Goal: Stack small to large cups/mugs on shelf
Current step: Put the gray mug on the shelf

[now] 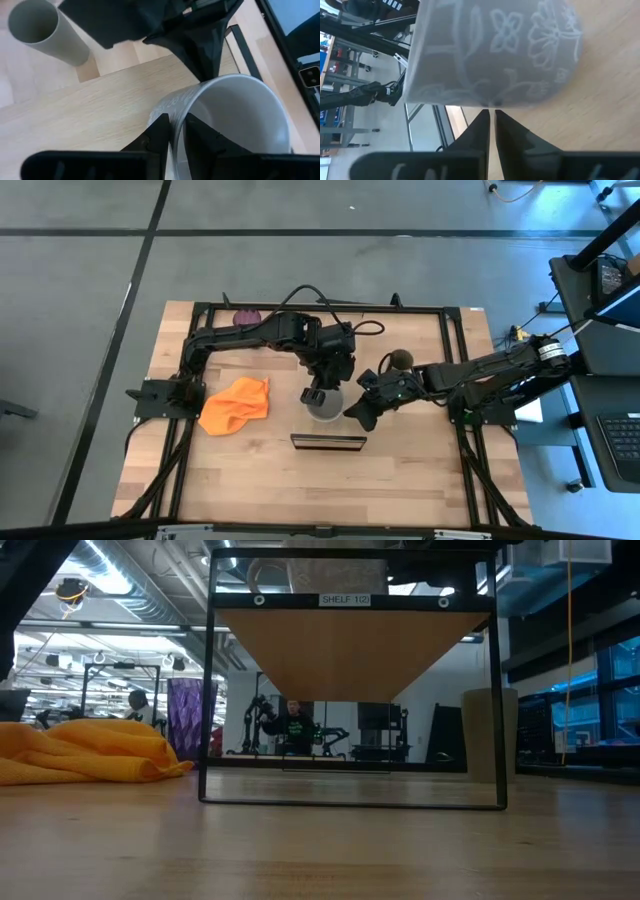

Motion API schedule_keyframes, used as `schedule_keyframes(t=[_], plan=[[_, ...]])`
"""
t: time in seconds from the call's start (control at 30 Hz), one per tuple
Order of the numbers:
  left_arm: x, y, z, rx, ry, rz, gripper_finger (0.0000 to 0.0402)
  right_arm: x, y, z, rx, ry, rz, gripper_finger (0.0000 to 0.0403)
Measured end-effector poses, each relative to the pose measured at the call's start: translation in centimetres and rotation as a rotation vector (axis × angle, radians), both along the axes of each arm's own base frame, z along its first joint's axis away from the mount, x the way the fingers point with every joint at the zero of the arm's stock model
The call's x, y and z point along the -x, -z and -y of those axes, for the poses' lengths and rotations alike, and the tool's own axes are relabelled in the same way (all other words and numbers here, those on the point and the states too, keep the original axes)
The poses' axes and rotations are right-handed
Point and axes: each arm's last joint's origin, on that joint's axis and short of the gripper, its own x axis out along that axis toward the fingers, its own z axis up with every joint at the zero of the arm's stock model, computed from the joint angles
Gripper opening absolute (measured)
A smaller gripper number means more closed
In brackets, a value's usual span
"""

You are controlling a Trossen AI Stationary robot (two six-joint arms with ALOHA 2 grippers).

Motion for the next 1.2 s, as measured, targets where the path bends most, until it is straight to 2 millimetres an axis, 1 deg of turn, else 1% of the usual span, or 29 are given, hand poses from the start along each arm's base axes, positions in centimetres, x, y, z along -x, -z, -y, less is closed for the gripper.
schedule_keyframes(t=[0.27, 0.4, 0.57, 0.67, 0.87, 1.07, 1.2], plan=[[-0.3, 1.6, -0.1, -0.008, -0.003, -0.045, 0.0051, 0.9, -0.7, 0.2, 0.003, 0.0, -0.005, 0.0029], [-0.5, 1.6, -0.3, -0.006, -0.004, -0.02, 0.0051, 1.2, -1.0, 0.2, 0.004, 0.0, -0.001, 0.0029], [-0.9, 1.4, -0.3, -0.008, -0.004, 0.024, 0.0052, 1.3, -0.8, 0.6, 0.012, 0.007, -0.024, 0.0029], [-0.8, 1.4, -0.3, -0.003, -0.001, 0.016, 0.0052, 1.3, -0.6, 1.0, 0.026, 0.012, -0.045, 0.0029], [-0.8, 1.4, -0.2, 0.032, 0.019, 0.014, 0.0048, 1.5, -1.0, 1.9, 0.04, 0.014, -0.03, 0.0029], [-0.8, 1.4, -0.1, 0.044, 0.026, 0.017, 0.004, 2.0, -1.6, 3.3, 0.069, 0.044, -0.017, 0.0029], [-1.0, 1.3, -0.1, 0.041, 0.027, 0.039, 0.0043, 2.4, -2.0, 4.4, 0.1, 0.067, -0.008, 0.0029]])
